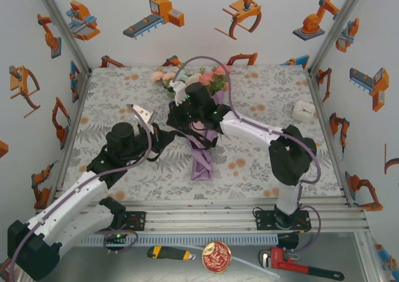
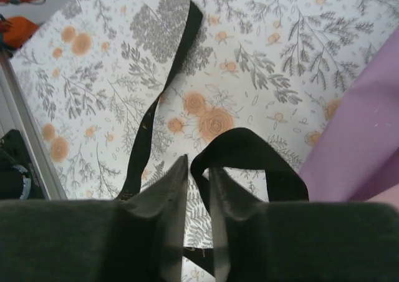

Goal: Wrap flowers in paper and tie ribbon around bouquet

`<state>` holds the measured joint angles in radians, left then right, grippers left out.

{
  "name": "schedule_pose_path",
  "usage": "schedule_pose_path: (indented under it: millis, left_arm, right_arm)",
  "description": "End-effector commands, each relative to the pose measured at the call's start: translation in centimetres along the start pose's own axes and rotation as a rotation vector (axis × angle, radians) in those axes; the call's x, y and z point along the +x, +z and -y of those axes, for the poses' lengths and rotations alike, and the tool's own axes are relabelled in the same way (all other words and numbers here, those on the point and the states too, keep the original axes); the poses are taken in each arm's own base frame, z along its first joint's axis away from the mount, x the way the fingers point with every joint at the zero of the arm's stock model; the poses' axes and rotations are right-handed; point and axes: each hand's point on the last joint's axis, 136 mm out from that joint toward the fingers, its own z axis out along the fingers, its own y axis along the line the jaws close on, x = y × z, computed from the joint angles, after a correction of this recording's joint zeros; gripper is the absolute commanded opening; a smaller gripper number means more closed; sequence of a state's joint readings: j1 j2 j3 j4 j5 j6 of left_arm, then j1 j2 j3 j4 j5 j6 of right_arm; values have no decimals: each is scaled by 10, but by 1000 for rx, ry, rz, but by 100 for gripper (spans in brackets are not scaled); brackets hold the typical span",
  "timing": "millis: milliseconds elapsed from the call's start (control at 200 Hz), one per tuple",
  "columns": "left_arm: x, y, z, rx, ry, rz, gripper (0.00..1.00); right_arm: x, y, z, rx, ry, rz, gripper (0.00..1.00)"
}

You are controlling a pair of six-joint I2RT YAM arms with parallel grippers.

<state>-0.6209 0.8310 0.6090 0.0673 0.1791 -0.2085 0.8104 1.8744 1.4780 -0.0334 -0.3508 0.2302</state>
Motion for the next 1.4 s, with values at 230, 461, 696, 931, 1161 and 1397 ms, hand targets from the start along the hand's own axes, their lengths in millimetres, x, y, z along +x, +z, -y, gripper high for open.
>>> schedule_pose_path:
  millis: [230,461,696,931,1161,1397]
  left_arm:
    - [-19,19,0,-8,33,13,0]
    - [-37,51,26,139,31,8,0]
    - [-21,45,34,155,14,18,0]
    - [5,-17,19,58,26,49,0]
    - [11,-43,10,6,41,115,0]
    - [8,-26,10,5,59,69,0]
  right_arm:
    - [-40,-95,19,94,75,119,38]
    - [-25,-136,42,140,129,198,38]
    - [-31,-115,44,87,164,182,5]
    - [-33,-53,9,-56,191,86,6]
    - [8,-12,-9,-51,140,-156,50]
    - [-3,-48,-9,-1,78,-144,58]
